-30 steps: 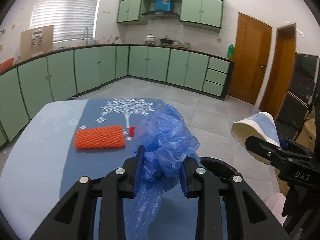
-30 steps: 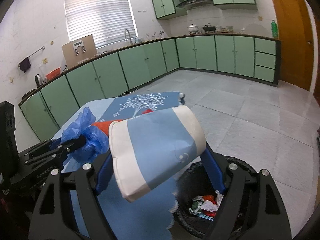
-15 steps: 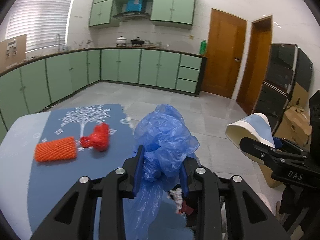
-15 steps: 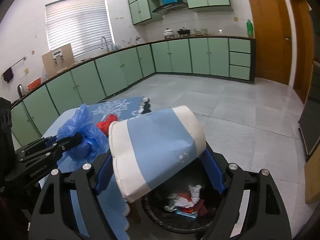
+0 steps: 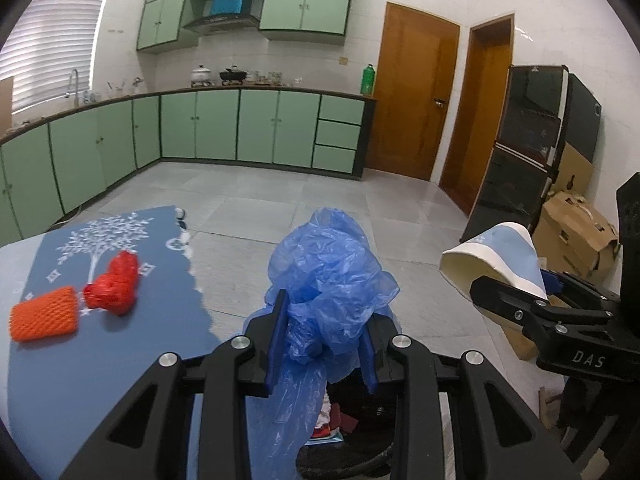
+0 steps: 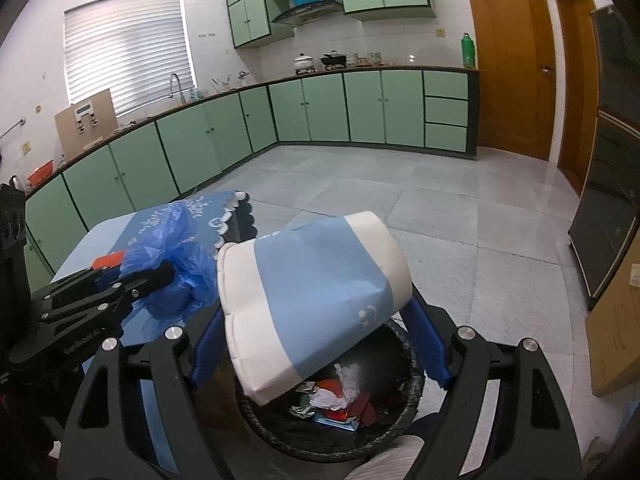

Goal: Collect trash
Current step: 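Carry the blue bag and white cup over the black bin, then open both grippers to drop the bag and cup into the bin, then move both open grippers back over the orange mesh and red bag, then grasp the red plastic bag with the right gripper while the left gripper grasps the orange mesh, then carry the orange mesh and red bag over the black bin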

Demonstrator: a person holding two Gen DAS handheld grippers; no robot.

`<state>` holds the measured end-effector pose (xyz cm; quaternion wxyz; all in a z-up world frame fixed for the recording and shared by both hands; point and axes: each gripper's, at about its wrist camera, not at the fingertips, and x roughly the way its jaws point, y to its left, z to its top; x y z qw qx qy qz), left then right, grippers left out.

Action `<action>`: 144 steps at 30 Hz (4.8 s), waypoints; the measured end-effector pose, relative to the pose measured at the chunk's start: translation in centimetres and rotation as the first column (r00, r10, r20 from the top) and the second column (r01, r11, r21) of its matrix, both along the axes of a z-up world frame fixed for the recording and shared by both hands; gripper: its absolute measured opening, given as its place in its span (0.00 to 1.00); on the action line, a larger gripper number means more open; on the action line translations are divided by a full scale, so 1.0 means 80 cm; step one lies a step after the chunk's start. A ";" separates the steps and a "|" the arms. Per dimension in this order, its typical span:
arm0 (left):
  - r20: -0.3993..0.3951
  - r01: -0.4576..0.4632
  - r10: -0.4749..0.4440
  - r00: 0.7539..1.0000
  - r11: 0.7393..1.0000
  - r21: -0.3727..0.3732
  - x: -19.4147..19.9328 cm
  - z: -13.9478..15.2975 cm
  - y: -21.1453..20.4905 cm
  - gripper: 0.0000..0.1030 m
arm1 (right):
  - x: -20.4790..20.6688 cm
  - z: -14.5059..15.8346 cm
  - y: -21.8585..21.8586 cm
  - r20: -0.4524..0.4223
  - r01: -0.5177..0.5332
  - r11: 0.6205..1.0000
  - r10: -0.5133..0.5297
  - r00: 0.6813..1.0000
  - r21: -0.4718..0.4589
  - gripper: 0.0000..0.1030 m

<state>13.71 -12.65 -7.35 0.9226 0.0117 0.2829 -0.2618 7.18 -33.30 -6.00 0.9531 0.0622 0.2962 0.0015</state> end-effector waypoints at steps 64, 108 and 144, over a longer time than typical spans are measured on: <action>0.042 -0.536 0.535 0.844 0.841 0.078 0.036 -0.012 0.304 0.71 | 0.126 -0.008 0.237 0.033 -0.245 0.969 0.244 0.969 0.029 0.79; -0.158 -0.551 0.569 0.807 0.822 0.145 0.143 -0.090 0.354 0.75 | 0.263 -0.096 0.338 -0.189 -0.326 0.945 0.320 0.928 0.001 0.36; -0.112 -0.480 0.479 0.871 0.877 0.023 0.056 -0.033 0.323 0.14 | 0.161 -0.020 0.283 -0.059 -0.314 0.948 0.317 0.947 0.056 0.37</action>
